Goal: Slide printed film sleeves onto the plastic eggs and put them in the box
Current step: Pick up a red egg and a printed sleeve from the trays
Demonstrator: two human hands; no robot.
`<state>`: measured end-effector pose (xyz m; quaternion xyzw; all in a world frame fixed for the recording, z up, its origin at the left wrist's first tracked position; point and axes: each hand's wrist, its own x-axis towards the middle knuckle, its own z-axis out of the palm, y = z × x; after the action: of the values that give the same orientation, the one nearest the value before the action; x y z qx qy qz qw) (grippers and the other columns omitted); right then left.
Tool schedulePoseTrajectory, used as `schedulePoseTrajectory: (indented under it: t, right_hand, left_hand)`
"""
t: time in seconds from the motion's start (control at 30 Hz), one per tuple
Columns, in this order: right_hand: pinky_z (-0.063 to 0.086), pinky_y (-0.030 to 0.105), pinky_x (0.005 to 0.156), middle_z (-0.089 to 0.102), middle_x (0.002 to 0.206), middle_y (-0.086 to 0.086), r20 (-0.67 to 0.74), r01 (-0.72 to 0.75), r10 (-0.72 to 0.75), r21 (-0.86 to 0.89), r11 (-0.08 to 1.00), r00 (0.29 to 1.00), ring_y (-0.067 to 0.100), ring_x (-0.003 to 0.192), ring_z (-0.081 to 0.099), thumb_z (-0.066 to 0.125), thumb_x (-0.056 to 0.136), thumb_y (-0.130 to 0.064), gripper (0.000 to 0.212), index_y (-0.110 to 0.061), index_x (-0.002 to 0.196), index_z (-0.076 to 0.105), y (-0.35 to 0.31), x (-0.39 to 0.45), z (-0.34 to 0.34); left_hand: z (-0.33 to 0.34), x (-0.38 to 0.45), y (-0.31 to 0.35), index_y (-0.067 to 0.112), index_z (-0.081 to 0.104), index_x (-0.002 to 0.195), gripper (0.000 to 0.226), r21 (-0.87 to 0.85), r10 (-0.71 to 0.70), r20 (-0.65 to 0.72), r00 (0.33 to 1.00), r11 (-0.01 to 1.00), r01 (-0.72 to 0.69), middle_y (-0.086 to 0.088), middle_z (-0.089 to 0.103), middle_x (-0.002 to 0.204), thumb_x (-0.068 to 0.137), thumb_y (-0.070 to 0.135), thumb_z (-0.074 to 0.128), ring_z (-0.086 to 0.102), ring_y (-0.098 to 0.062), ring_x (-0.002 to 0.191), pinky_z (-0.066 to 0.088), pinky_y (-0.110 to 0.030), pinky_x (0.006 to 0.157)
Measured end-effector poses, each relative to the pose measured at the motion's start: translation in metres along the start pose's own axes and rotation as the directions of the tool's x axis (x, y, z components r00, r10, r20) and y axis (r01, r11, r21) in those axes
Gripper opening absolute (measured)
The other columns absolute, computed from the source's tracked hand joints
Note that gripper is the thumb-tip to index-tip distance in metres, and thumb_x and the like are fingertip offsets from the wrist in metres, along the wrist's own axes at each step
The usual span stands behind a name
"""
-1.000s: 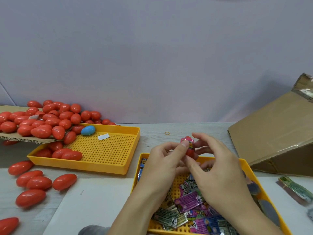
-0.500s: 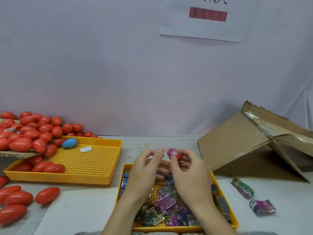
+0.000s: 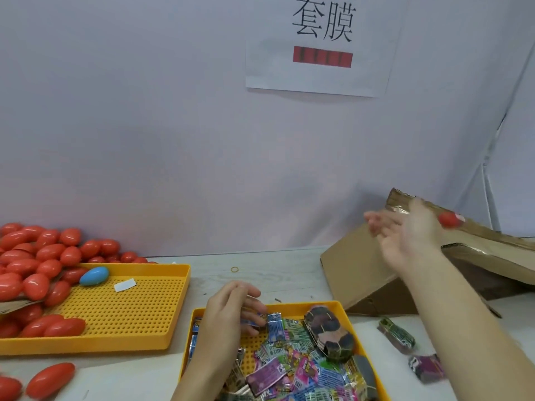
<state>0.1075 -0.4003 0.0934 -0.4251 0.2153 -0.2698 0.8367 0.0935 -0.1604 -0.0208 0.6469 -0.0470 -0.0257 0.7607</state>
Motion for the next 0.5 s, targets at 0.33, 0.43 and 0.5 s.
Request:
schedulePoseTrajectory:
  t: [0.33,0.43,0.5]
  right_hand:
    - [0.039,0.021,0.044,0.066,0.061,-0.001,0.588,0.383,0.205,-0.713,0.587,0.782,0.011,0.046,0.052,0.051,0.094,-0.006,0.035,-0.027,0.081,0.075,0.12,-0.077,-0.014]
    - [0.037,0.014,0.047,0.068,0.064,-0.003,0.682,0.568,0.209,-0.712,0.413,0.701,0.002,0.047,0.049,0.059,0.09,-0.011,0.034,-0.038,0.075,0.072,0.125,-0.081,-0.015]
    - [0.04,0.012,0.051,0.067,0.064,-0.011,0.693,0.615,0.253,-0.718,0.326,0.675,0.0,0.049,0.051,0.064,0.089,-0.013,0.031,-0.035,0.068,0.072,0.126,-0.081,-0.016]
  left_hand:
    - [-0.002,0.0,0.005,0.004,0.066,0.085,0.019,0.206,0.057,-0.084,0.995,0.978,-0.038,-0.007,0.067,0.065,0.098,0.007,0.052,0.063,-0.018,0.057,0.05,-0.029,0.052]
    - [-0.013,0.0,0.017,0.008,0.065,0.084,0.018,0.291,0.099,-0.131,0.987,0.955,-0.057,-0.005,0.067,0.067,0.097,0.011,0.054,0.061,-0.013,0.053,0.048,-0.029,0.051]
    - [-0.028,0.001,0.026,0.016,0.066,0.08,0.019,0.414,0.143,-0.153,0.978,0.908,-0.069,-0.004,0.068,0.072,0.096,0.017,0.055,0.062,-0.012,0.057,0.049,-0.029,0.052]
